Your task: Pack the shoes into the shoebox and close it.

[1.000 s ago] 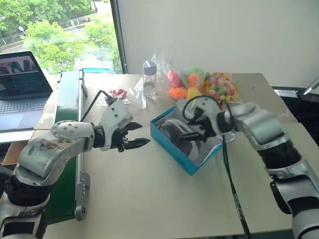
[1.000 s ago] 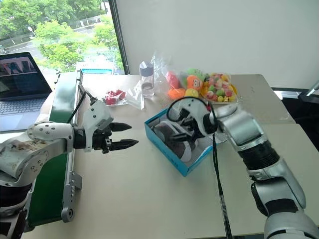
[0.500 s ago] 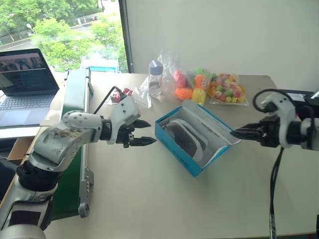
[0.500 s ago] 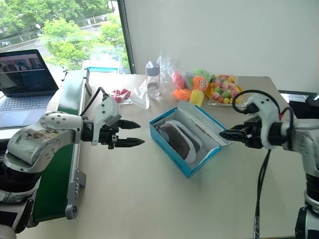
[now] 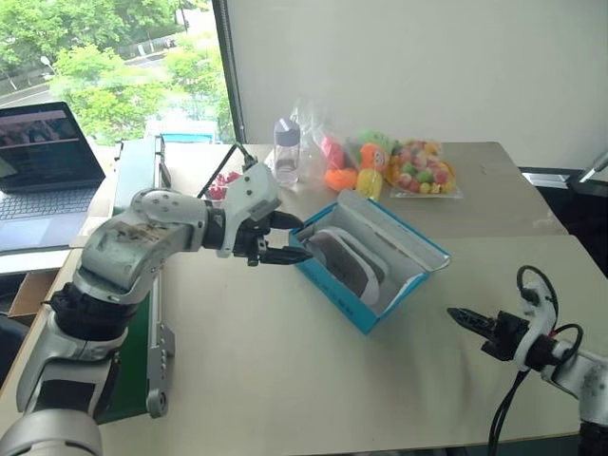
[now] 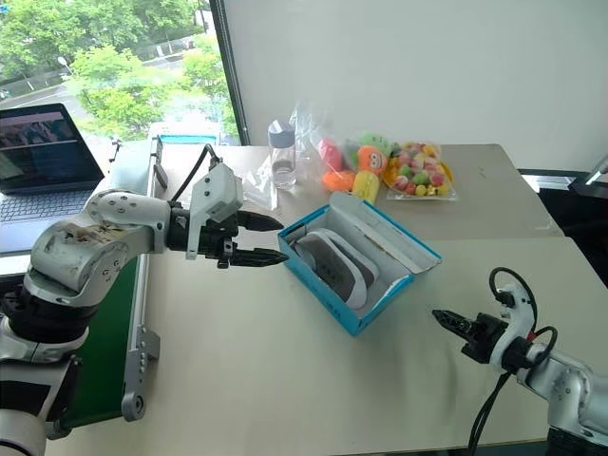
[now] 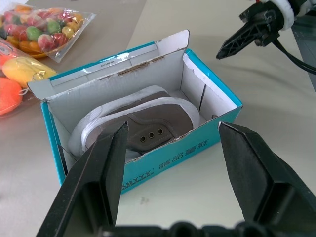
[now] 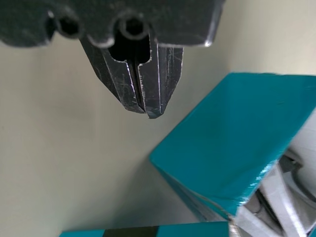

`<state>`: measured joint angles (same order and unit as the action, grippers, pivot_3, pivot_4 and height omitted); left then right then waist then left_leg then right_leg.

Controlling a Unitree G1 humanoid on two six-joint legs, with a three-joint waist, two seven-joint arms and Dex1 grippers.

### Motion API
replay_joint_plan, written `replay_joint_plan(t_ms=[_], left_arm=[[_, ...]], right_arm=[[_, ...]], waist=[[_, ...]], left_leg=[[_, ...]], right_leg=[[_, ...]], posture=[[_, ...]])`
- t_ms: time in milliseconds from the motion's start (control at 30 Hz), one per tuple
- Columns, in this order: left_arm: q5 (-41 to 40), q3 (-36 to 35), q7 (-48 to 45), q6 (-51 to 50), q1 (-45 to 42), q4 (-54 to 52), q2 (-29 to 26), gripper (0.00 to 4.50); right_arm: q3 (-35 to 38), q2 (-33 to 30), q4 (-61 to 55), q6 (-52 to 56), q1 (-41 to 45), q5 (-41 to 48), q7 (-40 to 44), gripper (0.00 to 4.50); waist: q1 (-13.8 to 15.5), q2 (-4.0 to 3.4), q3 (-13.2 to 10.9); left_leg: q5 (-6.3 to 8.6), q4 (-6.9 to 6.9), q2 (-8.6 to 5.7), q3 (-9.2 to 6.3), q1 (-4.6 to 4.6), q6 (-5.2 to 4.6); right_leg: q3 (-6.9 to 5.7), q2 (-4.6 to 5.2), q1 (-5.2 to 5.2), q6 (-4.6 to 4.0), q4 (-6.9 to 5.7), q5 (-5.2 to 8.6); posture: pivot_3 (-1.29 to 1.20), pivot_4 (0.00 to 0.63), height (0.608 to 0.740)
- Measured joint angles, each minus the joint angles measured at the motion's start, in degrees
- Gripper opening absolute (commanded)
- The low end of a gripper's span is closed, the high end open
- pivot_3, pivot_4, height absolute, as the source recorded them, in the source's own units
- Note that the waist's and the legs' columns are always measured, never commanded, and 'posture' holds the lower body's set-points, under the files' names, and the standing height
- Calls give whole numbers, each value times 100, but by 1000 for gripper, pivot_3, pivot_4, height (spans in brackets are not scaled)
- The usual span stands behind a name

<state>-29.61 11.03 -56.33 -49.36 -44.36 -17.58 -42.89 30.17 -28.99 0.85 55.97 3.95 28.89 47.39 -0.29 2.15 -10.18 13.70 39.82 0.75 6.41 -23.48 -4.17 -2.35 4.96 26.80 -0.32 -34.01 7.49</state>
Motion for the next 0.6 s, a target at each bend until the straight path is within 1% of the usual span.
replay_joint_plan(t_ms=[100,200,333,467,600], left_arm=[[-2,-65,63,-110,24,-113,-54,3116],[-9,-177,118,-237,88,-252,-158,3116],[-83,-260,185,-394,152,-400,-205,3116],[-128,-333,206,-460,163,-445,-259,3116],[-127,-336,287,-469,163,-448,-268,3116]], right_arm=[[-202,82,1038,-652,387,-112,28,12],[-366,47,2160,-1339,959,-243,142,12],[-495,5,3438,-2295,1651,-414,246,12],[-483,46,4309,-3009,2140,-456,212,12],[-495,137,4770,-3305,2485,-459,216,12]], waist=[[-20,-5,-2],[-54,-5,-3],[-75,9,-5],[-78,10,-4],[-101,10,-5]], left_leg=[[-4,-3,-1,0,-1,-8],[-5,-2,-2,1,-1,-10],[-1,0,-1,-2,36,-4],[3,0,-2,-2,38,4],[-1,-2,3,-4,37,-4]], right_leg=[[3,-1,1,-1,-1,0],[6,-2,-1,0,1,0],[6,-4,-45,0,11,0],[9,-4,-49,1,15,0],[11,-13,-48,1,14,0]], posture=[[0,150,740],[0,150,740],[0,150,740],[0,150,740],[0,150,740]])
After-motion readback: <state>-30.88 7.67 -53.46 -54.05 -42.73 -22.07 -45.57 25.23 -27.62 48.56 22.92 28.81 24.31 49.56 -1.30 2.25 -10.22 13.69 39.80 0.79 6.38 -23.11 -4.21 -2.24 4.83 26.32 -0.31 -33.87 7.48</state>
